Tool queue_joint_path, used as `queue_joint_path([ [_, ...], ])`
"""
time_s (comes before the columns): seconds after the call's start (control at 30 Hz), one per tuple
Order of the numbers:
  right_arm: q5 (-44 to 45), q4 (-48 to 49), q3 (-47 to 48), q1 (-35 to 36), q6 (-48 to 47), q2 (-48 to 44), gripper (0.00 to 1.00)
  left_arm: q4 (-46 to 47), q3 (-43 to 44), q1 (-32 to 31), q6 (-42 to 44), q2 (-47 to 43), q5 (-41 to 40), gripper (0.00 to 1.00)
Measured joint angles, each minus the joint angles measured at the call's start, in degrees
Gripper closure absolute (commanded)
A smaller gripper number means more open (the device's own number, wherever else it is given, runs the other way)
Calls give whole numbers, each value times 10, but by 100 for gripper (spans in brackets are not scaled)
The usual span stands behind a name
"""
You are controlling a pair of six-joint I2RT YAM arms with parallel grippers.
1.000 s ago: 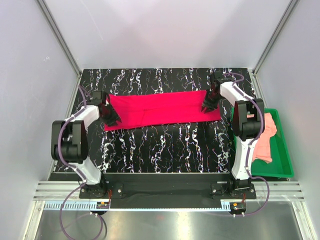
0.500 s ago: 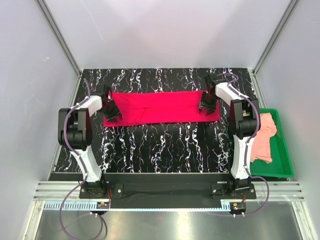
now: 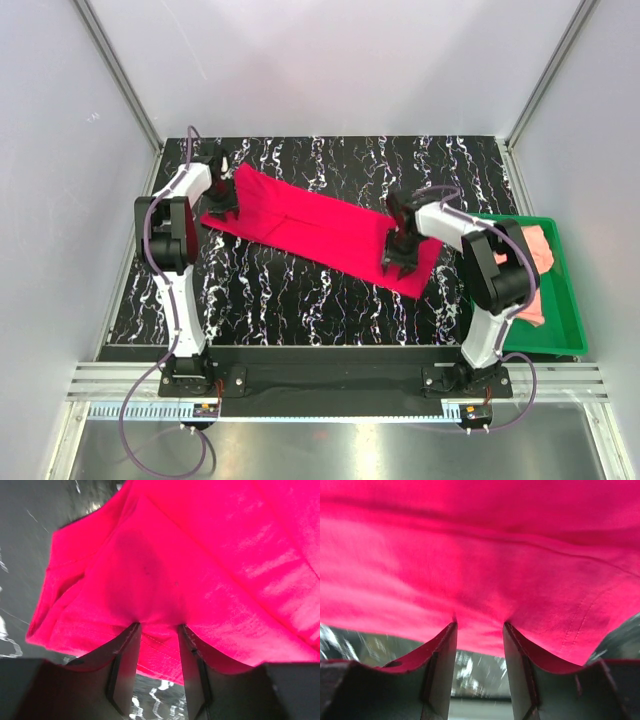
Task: Fold and stack the t-shirts
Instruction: Fold the tshirt
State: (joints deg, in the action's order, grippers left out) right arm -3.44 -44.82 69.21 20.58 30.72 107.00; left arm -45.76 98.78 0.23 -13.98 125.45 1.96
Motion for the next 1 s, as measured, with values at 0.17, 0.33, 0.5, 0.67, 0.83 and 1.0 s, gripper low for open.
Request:
queue_joint_path([
  [0.17,-46,-26,-63,98,58,-62,50,6,1,0,47,-4,-12,50],
  [0.33,-26,-62,-26,118,58,-143,27,26,-35,-5,15,-75,-24,28],
  [0.5,43,-76,56,113,13,-172,14,67,-93,-35,-104,-210,-43,31],
  [0.67,54,-82,64,102,-12,-170,14,104,-106,-66,-237,-213,-30,43],
  [0.83,53,-83,63,94,-26,-170,14,105,-112,-86,-305,-149,-38,41],
  [1.0,47,-80,38,68,-39,-182,14,96,-112,-98,-364,-114,-58,36],
])
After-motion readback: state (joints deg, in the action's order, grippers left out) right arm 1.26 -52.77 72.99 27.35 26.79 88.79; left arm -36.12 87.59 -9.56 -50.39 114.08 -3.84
